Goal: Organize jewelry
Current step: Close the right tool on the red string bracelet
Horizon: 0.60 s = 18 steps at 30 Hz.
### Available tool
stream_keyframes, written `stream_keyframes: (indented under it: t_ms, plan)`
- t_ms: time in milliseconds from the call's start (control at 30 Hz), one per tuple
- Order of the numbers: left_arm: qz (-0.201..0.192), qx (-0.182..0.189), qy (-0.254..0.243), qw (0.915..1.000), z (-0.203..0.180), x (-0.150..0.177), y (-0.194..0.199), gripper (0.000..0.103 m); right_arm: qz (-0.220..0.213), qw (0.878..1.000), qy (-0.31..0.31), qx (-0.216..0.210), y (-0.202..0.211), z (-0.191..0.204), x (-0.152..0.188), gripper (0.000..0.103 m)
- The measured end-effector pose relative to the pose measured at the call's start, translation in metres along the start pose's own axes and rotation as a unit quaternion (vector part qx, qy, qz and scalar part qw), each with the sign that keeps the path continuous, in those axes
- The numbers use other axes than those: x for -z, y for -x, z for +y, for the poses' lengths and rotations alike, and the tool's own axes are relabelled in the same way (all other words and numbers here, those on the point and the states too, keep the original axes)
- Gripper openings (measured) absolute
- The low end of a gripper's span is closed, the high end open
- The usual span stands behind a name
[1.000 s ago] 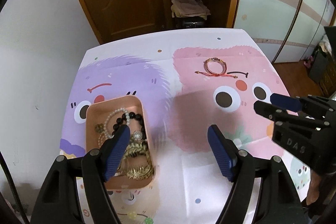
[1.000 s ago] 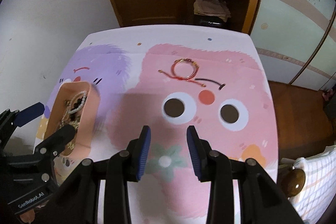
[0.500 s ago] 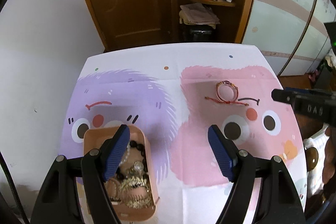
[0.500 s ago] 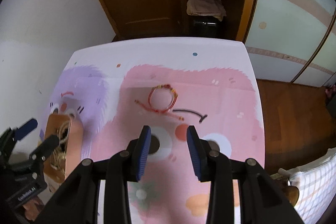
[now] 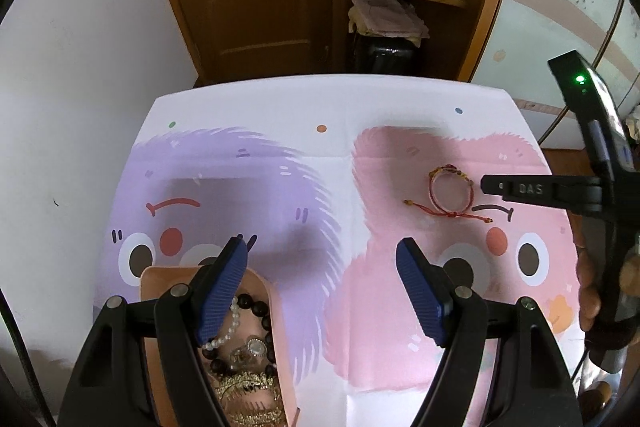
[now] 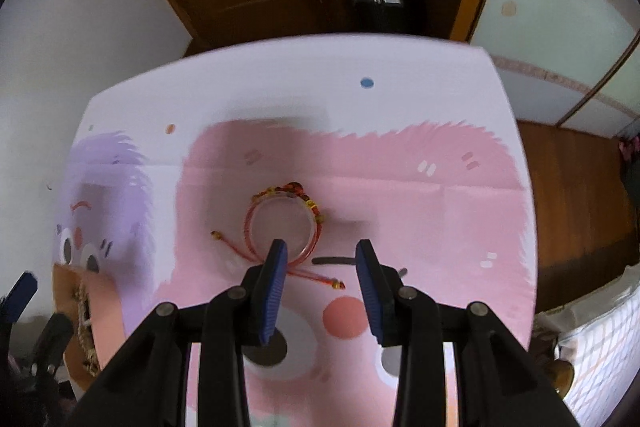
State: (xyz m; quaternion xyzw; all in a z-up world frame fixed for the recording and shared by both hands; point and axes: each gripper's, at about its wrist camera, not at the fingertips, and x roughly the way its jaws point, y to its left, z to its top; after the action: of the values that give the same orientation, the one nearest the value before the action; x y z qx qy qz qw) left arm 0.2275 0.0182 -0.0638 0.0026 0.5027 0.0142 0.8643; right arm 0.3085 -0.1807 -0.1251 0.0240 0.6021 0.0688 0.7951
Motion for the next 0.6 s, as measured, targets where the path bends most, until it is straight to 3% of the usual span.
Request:
stream_keyframes:
  t_ms: [367,467,600]
  plan:
    - [0.018,0.000,0.016,0.9997,0.008,-0.002,-0.028,0.075,0.011,1.000,-0.023,0.008,-0.033,0.003,-0.009,0.035]
    - [0.018,-0.004,0.016,0.9997,0.007,-0.005,-0.035,0.075,0.012,0.999,-0.027,0.016,-0.038,0.003,-0.009,0.016]
    - [0.026,-0.007,0.020,0.9994,0.006,-0.006,-0.044,0.075,0.007,0.999,-0.028,0.030,-0.038,0.002,-0.008,0.008]
